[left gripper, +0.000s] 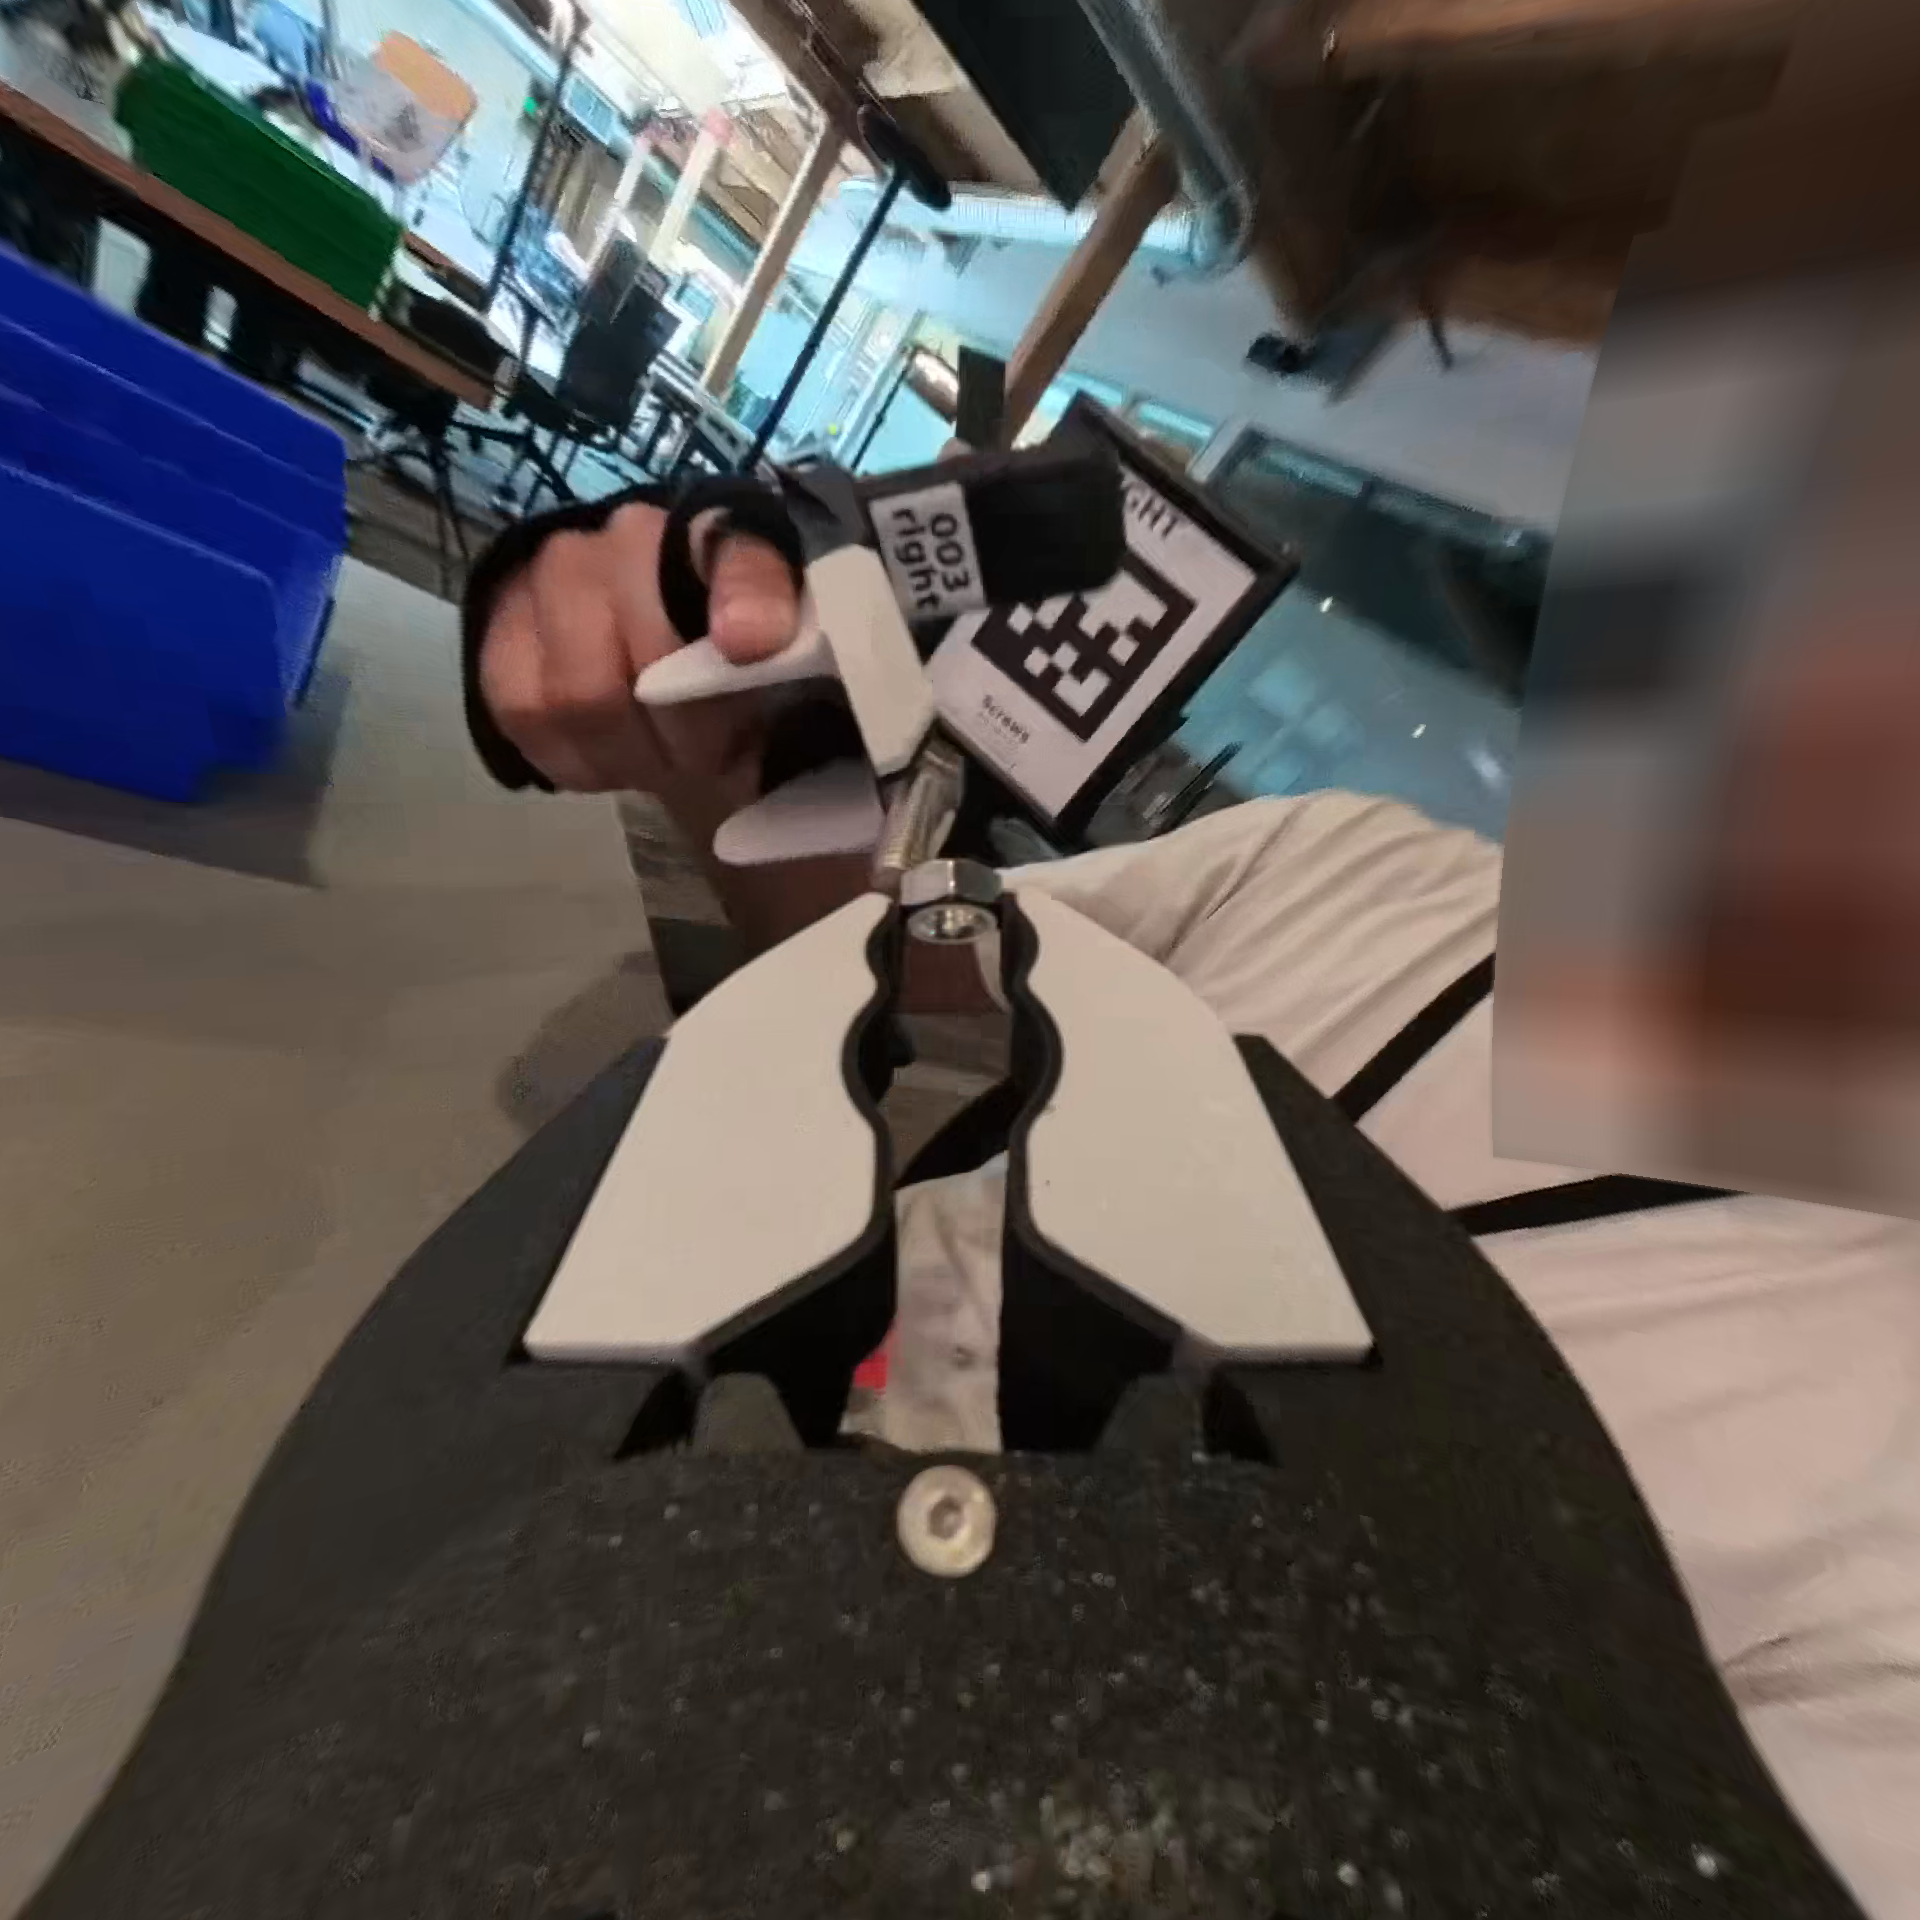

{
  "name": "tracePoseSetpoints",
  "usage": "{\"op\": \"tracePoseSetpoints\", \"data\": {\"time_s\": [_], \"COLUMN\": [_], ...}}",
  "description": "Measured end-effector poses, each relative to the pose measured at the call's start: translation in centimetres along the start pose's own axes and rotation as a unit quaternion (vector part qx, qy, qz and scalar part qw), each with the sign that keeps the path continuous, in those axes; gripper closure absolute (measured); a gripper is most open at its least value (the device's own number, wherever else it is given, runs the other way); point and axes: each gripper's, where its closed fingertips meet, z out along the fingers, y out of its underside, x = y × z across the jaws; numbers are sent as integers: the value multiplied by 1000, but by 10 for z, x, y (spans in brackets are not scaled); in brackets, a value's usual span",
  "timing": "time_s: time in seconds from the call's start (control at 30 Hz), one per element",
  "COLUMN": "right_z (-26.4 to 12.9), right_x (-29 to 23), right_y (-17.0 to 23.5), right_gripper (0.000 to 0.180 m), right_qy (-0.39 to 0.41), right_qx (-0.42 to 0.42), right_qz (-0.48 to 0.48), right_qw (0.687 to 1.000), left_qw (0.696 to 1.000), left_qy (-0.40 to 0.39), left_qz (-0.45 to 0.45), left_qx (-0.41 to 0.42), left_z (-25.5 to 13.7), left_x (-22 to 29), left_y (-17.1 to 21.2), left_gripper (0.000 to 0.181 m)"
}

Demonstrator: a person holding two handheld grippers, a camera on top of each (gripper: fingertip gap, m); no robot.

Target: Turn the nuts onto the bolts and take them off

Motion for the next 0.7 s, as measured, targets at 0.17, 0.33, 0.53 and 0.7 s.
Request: {"op": "tracePoseSetpoints", "data": {"time_s": [0.17,0.33,0.53,0.7], "right_z": [-1,4,27,23], "right_x": [9,41,59,56], "right_y": [11,45,114,150], "right_gripper": [162,162,161,162], "right_qy": [17,75,231,298], "right_qx": [-29,-32,-77,-117], "right_qz": [22,206,339,357], "right_qw": [999,975,909,877], "left_qw": [999,920,602,643], "left_qy": [-44,-356,-754,-739], "left_qz": [9,162,243,164], "left_qx": [-13,39,99,113], "left_z": [-4,-51,-179,-175], "left_x": [-20,-85,-117,-143], "left_y": [6,-26,-54,-32], "left_gripper": [164,164,163,163]}}
